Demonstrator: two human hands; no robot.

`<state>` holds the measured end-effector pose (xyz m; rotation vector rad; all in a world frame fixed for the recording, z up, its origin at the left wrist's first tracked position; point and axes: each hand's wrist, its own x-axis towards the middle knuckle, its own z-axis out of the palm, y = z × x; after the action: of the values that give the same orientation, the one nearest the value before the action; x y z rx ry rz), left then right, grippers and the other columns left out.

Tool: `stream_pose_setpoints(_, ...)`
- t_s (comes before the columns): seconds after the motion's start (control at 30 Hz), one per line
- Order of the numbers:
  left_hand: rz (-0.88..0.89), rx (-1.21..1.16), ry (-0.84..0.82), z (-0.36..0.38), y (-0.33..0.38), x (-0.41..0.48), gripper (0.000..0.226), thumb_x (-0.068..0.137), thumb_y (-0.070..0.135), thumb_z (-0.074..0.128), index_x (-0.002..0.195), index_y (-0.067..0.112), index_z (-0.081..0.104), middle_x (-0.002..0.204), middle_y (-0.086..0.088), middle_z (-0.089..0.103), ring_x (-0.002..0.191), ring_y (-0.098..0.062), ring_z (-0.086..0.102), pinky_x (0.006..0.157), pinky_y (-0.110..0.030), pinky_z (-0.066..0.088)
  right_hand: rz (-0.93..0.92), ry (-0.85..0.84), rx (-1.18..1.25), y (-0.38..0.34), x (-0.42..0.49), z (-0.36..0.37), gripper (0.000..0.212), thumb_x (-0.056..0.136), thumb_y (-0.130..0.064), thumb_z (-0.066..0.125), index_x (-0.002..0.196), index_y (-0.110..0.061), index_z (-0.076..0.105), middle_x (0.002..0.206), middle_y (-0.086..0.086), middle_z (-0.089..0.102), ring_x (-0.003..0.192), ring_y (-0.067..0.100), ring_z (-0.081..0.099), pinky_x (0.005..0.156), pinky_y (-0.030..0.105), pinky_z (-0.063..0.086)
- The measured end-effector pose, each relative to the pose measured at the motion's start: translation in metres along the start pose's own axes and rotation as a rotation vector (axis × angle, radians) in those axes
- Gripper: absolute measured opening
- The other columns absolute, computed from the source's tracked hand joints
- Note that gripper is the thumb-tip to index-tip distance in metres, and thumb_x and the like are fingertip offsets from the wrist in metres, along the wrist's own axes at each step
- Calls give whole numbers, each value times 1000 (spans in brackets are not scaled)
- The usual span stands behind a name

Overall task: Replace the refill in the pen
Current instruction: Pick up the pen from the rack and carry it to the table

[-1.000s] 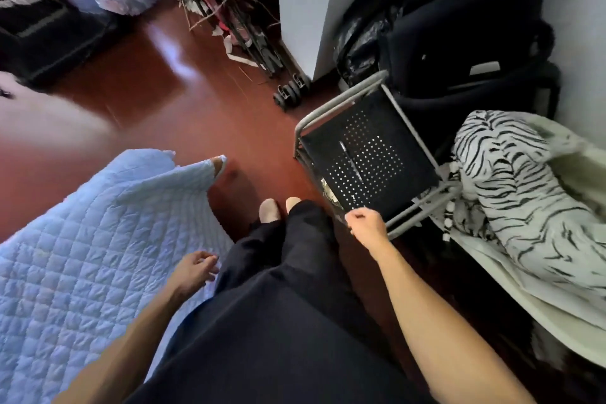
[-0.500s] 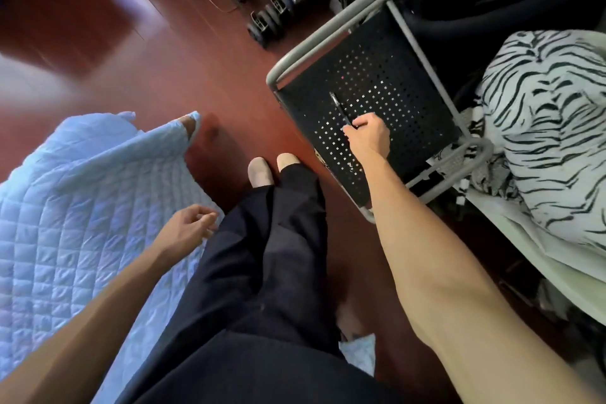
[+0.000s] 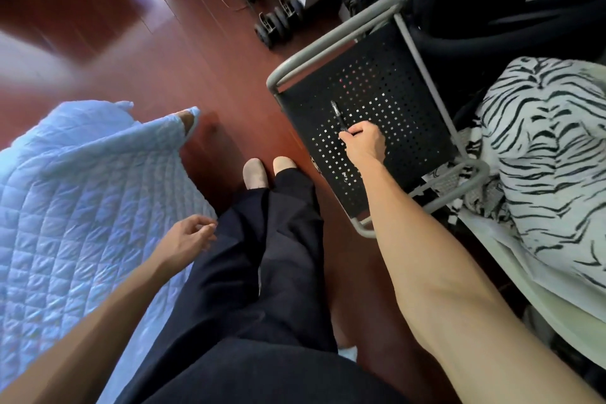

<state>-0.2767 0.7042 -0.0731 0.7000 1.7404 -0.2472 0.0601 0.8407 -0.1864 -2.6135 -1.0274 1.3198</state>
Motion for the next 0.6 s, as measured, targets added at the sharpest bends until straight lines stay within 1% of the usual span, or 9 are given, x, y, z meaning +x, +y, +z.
stream_pose_setpoints(0.07,9,-15,1,-1,-1,-9,19,106,12,50,113,3,65,97,-15,73,77,-26,64,67,-30,46,5,-11,34,-3,-17,-16,16,95,-26,80,107,-17,76,105,3,78,99,26,74,91,39,59)
stream_pose_setpoints(0.1,18,-29,5,-2,-1,-13,18,105,12,50,112,5,65,96,-14,72,77,-26,64,70,-31,46,-4,-10,48,-5,-28,-26,15,94,-26,80,106,-17,76,103,2,77,100,25,73,92,39,59)
stream_pose_setpoints(0.17,37,-82,26,-3,1,-24,16,105,12,51,110,6,65,92,-13,71,73,-24,63,69,-31,47,-49,-21,60,-7,-53,-47,15,94,-27,81,105,-18,76,98,1,76,97,22,71,85,33,55)
stream_pose_setpoints(0.23,74,-137,57,-5,2,-36,15,104,11,52,105,7,66,88,-11,71,66,-17,62,62,-29,47,-125,-45,53,-8,-81,-66,16,95,-29,80,105,-18,75,93,-3,72,91,17,68,81,28,48)
stream_pose_setpoints(0.3,116,-195,87,-7,-1,-49,18,104,9,52,95,14,67,82,-7,71,63,-12,62,58,-26,46,-193,-58,47,-9,-111,-81,12,96,-31,79,100,-22,72,88,-10,70,84,10,66,81,26,46)
stream_pose_setpoints(0.37,138,-258,117,-6,-9,-62,18,103,9,52,94,17,66,79,-5,72,63,-14,63,61,-27,49,-256,-79,46,-10,-139,-90,10,97,-33,78,98,-26,70,87,-17,68,84,2,65,78,24,48)
stream_pose_setpoints(0.43,145,-334,141,-4,-20,-74,15,103,11,51,98,15,65,82,-6,72,66,-15,64,63,-28,49,-316,-117,16,-10,-161,-93,9,98,-33,77,99,-26,71,89,-16,70,89,5,68,73,20,48)
stream_pose_setpoints(0.47,147,-370,153,-2,-27,-80,15,103,12,51,99,15,65,82,-6,72,66,-14,64,63,-26,49,-343,-140,-8,-11,-170,-92,9,98,-33,77,100,-26,72,91,-14,72,90,8,69,73,20,49)
stream_pose_setpoints(0.6,104,-510,230,3,-68,-106,15,104,9,49,99,10,63,81,-5,68,62,-8,61,55,-15,46,-450,-249,-92,-21,-198,-72,8,99,-25,78,104,-19,76,96,-1,77,93,20,72,83,33,55)
